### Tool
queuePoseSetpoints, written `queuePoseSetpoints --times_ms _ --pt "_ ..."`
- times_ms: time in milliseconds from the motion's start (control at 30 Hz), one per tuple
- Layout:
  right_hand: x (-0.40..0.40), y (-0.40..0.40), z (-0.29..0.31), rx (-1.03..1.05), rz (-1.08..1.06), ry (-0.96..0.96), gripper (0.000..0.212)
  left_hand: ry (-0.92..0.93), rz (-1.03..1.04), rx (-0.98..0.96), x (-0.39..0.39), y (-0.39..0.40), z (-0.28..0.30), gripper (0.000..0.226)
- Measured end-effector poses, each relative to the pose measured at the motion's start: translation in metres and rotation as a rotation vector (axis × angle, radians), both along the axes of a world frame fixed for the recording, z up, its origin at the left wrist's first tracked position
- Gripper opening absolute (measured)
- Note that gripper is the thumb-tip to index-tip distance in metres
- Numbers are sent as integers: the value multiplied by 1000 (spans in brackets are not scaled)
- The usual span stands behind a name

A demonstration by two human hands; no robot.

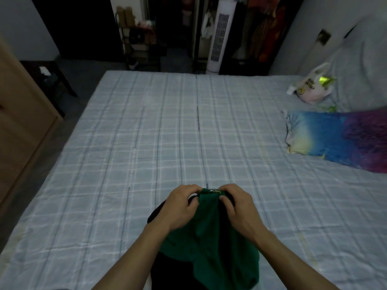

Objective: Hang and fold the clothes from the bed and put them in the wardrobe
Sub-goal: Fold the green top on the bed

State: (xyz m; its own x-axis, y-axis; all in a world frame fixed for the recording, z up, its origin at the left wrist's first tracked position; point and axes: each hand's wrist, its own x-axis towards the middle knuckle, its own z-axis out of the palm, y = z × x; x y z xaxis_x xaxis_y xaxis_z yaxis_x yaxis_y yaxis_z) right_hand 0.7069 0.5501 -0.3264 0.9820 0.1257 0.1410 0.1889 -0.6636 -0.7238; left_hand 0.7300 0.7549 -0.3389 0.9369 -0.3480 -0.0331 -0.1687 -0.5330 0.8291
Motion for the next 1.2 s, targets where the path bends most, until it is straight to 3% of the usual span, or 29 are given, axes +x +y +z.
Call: queuePoseSetpoints --times_ms 100,167,300,433,567,667,833,1000,1200 --pt "-12 -1 37 28 -50 -107 16 82 -75 -207 -18 5 31 21" --pt "-19 -1 59 44 -72 -169 16 31 -76 -258 -29 6 48 18" --pt "-38 4 100 27 -71 -266 15 -280 3 -225 -41 2 85 3" --pt "-56 9 135 55 -149 -355 17 -416 26 -261 -57 -5 129 8" --pt "-79 10 160 53 -297 -403 20 -488 75 -166 -78 -16 169 13" --pt "-103 11 169 127 -331 -368 20 -482 99 -49 -95 -25 195 10" --pt "-146 11 179 353 -206 -146 15 -394 158 20 -135 -38 223 7" --pt "-190 9 193 573 -82 -111 27 -202 81 -118 -186 -42 242 19" --pt "-233 23 200 612 69 -155 29 -200 165 -185 -249 -33 248 20"
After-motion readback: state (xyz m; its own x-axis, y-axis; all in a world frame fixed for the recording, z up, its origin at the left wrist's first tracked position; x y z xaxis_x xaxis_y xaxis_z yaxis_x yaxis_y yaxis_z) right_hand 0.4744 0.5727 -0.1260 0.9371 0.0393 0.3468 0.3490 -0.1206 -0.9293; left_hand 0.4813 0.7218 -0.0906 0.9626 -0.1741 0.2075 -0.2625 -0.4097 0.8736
